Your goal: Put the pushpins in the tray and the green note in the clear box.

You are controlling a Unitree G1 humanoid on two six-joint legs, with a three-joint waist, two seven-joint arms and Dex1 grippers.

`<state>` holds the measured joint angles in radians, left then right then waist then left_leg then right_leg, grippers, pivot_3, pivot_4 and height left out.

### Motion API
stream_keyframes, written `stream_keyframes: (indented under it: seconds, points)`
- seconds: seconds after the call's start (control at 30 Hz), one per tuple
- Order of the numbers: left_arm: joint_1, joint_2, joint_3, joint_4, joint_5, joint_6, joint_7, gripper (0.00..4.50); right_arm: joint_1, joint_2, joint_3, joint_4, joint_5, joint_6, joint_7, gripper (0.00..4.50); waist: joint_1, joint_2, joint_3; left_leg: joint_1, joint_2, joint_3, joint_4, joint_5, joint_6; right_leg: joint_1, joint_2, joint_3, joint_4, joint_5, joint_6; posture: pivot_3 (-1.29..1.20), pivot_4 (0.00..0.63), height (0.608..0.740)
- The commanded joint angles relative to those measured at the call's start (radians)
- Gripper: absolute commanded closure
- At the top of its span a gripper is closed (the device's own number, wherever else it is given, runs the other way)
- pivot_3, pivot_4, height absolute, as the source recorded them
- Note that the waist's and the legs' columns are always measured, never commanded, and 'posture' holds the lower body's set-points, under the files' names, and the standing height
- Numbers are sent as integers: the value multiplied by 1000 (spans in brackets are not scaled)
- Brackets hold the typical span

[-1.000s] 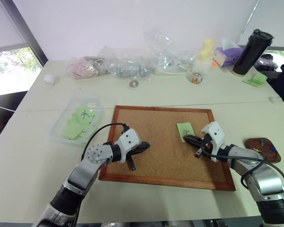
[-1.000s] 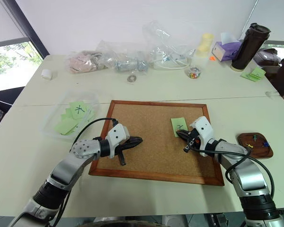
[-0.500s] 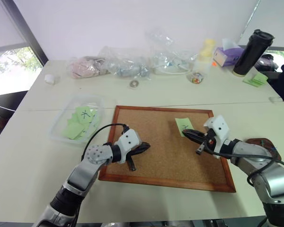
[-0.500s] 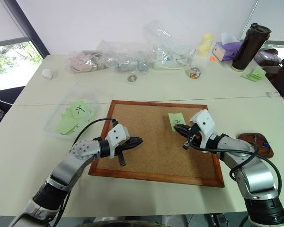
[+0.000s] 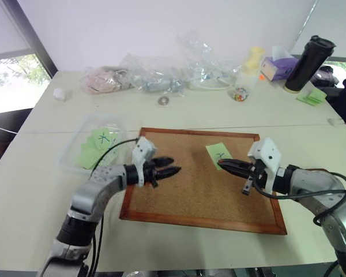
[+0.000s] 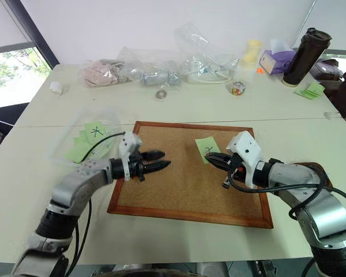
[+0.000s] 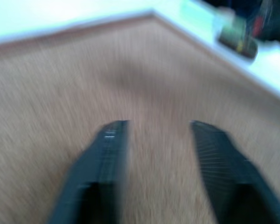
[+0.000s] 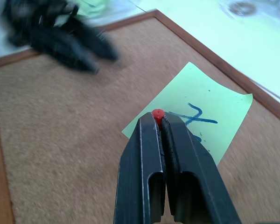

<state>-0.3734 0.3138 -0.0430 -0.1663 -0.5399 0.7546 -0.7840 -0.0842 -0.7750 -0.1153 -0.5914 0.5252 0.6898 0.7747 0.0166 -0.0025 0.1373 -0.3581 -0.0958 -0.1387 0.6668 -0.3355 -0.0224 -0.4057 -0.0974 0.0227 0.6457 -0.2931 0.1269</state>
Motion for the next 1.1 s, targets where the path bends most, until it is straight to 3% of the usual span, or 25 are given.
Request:
stream_keyframes:
  seconds: [0.03,0.07,0.33,0.63,0.73,0.97,1.1]
  points:
    - [-89,-81,105,50,-149,122,77,335,-35,-14,21,-34,-1,-35,23,4500,-1,-2,1,0,0,0,0,0,0,0,0,0,0,0,0,0,150,740]
    - [-98,-93,115,61,-166,143,87,49,-40,-15,28,-32,-6,-40,25,4500,-2,-2,1,0,0,0,0,0,0,0,0,0,0,0,0,0,150,740]
    - [-194,-265,210,210,-312,317,243,49,-95,-7,82,-11,-40,-70,29,4500,-2,-6,4,0,0,0,1,0,0,-1,0,0,1,0,0,0,150,740]
    - [-172,-332,209,209,-370,384,300,49,-101,-7,105,-19,-58,-82,22,4500,-3,-6,4,0,0,0,0,0,-1,-2,0,0,1,0,0,0,150,740]
    - [-170,-340,206,210,-383,403,308,905,-105,-9,103,-21,-58,-80,19,4500,-2,-6,4,0,0,0,0,0,-1,-2,0,0,1,0,0,0,150,740]
    - [-158,-345,214,210,-391,408,328,4399,-117,-10,94,-18,-61,-75,13,4500,-3,-6,4,0,0,0,0,0,-1,-2,0,0,1,0,0,0,150,740]
    - [-144,-334,209,205,-379,394,331,4462,-122,-18,84,-18,-61,-72,13,4500,-2,-6,4,0,0,0,0,0,-1,-2,0,0,1,0,0,0,150,740]
